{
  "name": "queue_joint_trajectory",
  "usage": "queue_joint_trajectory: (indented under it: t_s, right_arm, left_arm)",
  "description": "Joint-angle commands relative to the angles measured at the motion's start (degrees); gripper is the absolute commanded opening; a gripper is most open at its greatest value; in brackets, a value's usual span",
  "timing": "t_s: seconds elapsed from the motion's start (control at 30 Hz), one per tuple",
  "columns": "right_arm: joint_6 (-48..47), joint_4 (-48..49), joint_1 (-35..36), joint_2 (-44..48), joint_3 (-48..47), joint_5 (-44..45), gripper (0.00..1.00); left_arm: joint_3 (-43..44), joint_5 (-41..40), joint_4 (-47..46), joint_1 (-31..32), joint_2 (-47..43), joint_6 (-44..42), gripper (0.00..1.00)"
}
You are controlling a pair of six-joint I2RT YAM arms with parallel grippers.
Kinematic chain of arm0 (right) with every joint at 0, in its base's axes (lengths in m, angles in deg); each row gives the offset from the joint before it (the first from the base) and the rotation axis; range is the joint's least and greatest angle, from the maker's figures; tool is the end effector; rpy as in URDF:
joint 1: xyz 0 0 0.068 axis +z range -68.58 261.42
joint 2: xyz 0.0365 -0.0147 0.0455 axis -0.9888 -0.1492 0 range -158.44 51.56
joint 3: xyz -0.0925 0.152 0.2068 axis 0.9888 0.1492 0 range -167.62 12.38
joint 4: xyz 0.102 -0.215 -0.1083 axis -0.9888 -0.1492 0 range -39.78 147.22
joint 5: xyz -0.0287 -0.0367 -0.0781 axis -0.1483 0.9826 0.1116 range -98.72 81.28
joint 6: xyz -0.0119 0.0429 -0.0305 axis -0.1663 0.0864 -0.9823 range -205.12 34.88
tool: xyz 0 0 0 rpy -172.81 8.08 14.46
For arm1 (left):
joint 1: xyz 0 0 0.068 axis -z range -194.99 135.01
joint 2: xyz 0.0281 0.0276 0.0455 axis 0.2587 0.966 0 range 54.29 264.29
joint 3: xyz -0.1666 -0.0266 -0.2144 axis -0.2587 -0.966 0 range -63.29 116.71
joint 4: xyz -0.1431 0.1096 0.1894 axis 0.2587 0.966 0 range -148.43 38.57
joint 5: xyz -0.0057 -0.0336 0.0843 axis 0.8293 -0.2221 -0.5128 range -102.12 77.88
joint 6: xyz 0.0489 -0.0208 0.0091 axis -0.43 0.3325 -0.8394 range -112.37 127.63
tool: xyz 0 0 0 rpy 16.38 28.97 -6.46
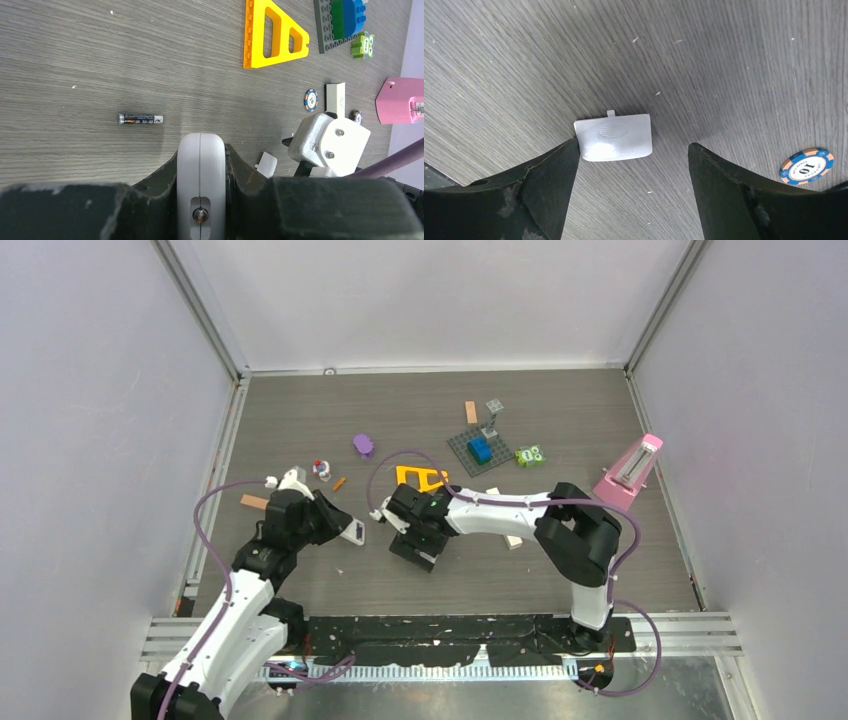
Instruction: Load the batteries into the remote control
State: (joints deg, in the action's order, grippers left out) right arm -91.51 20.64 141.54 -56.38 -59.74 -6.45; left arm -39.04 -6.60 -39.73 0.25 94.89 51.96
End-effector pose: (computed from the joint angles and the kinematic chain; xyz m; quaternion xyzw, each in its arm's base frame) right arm 0.1846 0.3186 0.1654 -0.5393 0.8279 0.0517 0.1452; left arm 0.1545 -0.0456 0.2110 -0.2010 0.8634 -0.2660 0.3787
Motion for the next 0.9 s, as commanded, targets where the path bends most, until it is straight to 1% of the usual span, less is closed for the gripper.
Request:
queue_joint_trajectory:
  t_s: [0.0, 0.13, 0.27, 0.4, 0.47, 0.67, 0.77, 0.87]
  right_arm:
    - [5.6, 1.4, -0.6, 5.7, 1.7, 0.4, 0.85]
    - [7.5, 7.1, -0.7, 9.4, 7.3, -4.2, 0.87]
    - [7.4, 13.1, -0.6, 12.8, 12.1, -6.5, 0.87]
    - [7.2, 16.8, -0.7, 15.2, 15.5, -6.1, 0.87]
    - [7.0, 19.4, -0.7, 15.8, 17.4, -3.8, 0.86]
    - [4.3, 28.9, -0.7, 14.9, 23.1, -2.4, 0.77]
    - [3.7, 31.3, -0.7, 13.3, 24.0, 0.2, 0.72]
    - [2.8, 33.5, -0.7, 12.8, 25.0, 0.7, 0.66]
  left_arm:
    - [3.1, -1.0, -0.2, 0.0, -0.7, -1.3, 0.0]
    - [2.7, 1.3, -0.9, -0.1, -0.8, -1.2, 0.0]
    - [3.1, 3.3, -0.5, -0.1, -0.6, -2.1, 0.0]
    - [3.4, 4.5, 0.1, -0.1, -0.4, -2.9, 0.0]
    - [3.3, 4.8, -0.1, -0.1, -0.4, -2.9, 0.0]
    - [2.8, 5.5, -1.4, -0.1, 0.0, -2.1, 0.0]
    - [3.0, 5.7, -1.4, -0.1, 0.4, -2.1, 0.0]
    - [3.1, 6.0, -1.5, -0.1, 0.7, -2.2, 0.0]
